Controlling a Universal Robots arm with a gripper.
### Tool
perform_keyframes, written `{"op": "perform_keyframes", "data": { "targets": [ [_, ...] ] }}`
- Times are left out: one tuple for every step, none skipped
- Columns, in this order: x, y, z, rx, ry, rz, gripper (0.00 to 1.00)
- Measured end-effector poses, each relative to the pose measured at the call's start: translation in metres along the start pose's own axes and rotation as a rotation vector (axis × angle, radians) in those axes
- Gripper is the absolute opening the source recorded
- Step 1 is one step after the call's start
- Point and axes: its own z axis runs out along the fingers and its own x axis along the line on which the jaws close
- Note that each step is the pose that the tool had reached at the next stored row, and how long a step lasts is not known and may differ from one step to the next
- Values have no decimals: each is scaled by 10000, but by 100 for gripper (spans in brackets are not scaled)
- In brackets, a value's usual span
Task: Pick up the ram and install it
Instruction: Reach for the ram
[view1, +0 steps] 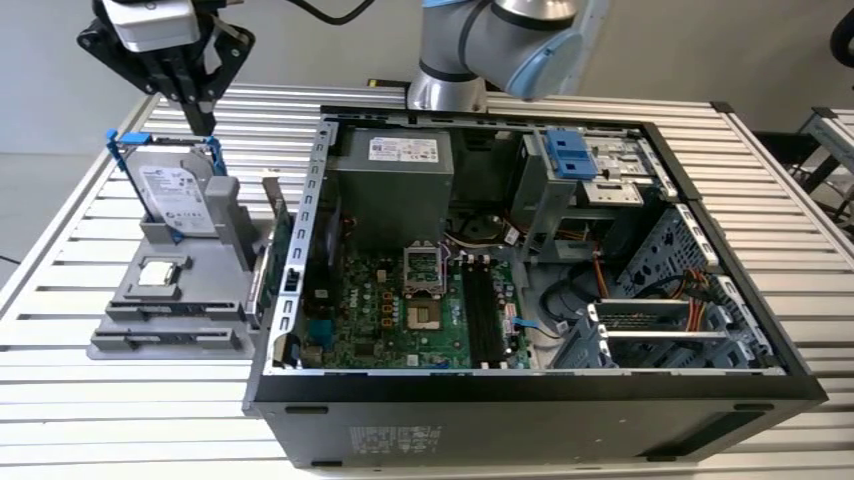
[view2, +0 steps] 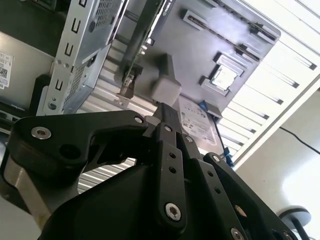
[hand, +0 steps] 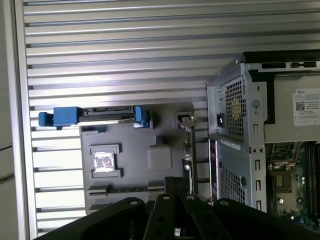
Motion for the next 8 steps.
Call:
{"op": "perform_keyframes", "data": {
  "targets": [
    [13,-1,0,0,0,0,0],
    [28,-2,-1,0,0,0,0],
    [42,-3,-1,0,0,0,0],
    [56,-4,-1,0,0,0,0],
    [70,-5,-1,0,0,0,0],
    [84,-6,-2,0,0,0,0],
    [98,-7,-2,0,0,0,0],
    [111,-8,-2,0,0,0,0]
  ]
}}
